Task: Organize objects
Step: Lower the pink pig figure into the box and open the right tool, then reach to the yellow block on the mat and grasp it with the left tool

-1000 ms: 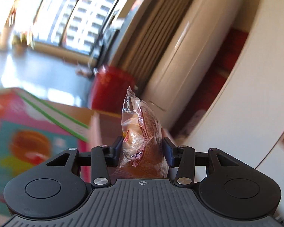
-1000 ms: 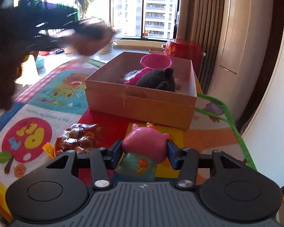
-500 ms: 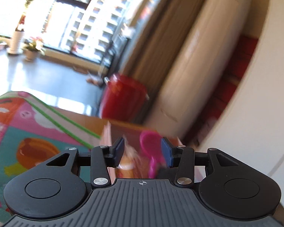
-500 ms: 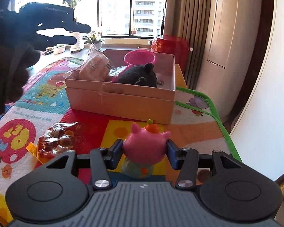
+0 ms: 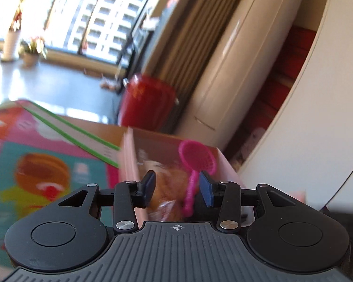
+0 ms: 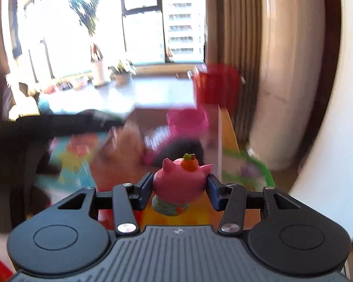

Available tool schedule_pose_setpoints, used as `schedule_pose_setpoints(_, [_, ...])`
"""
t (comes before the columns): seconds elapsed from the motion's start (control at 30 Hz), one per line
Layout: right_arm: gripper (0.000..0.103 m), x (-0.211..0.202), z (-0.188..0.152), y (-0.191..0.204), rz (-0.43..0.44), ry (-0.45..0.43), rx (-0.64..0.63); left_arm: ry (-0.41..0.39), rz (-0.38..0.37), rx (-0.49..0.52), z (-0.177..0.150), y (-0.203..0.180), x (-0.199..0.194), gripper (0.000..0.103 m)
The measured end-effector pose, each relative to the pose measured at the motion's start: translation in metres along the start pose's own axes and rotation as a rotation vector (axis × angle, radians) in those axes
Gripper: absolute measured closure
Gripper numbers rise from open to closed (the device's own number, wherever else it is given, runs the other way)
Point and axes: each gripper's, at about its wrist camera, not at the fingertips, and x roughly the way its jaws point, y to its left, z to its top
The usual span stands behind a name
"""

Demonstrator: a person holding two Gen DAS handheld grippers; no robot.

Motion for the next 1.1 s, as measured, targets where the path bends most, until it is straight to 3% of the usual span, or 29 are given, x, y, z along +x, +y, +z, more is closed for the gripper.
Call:
schedule_pose_setpoints(0.17, [0.054, 0.041, 0.07, 0.017, 0.056, -0.091, 0.006, 0.059, 0.006, 0.042, -0.022, 0.01, -0.03, 0.058])
schedule_pose_setpoints(0.23, [0.027, 0.068, 0.093, 0.017, 0.1, -0.071, 0.072, 0.103, 0.012, 0.092, -0.034, 0.011, -0.041, 0.058])
schedule_pose_setpoints(0.33, [0.024, 0.092, 0.102, 0.014, 0.098, -0.028, 0.153, 0.158, 0.017, 0.165, -0.055, 0.015, -0.059, 0.058])
schedule_pose_setpoints(0.57, [0.013, 0.057, 0.038, 0.001, -0.019, -0.013, 0.077, 0.247, -0.046, 0.17, -0.087, 0.026, -0.076, 0.058])
schedule_pose_setpoints(0.63, [0.001, 0.036, 0.014, -0.004, -0.062, -0.017, 0.045, 0.257, -0.066, 0.184, -0.089, 0.023, -0.072, 0.058])
schedule_pose_setpoints(0.67, [0.0, 0.027, 0.002, -0.006, -0.077, -0.019, 0.036, 0.263, -0.075, 0.19, -0.091, 0.021, -0.071, 0.058])
schedule_pose_setpoints(0.9, [0.0, 0.009, -0.067, -0.012, -0.142, 0.055, 0.017, 0.32, -0.092, 0.247, -0.094, -0.009, -0.045, 0.056])
schedule_pose_setpoints(1.1, [0.0, 0.028, -0.085, -0.014, -0.118, 0.137, 0.106, 0.348, -0.053, 0.246, -0.093, -0.022, -0.032, 0.056])
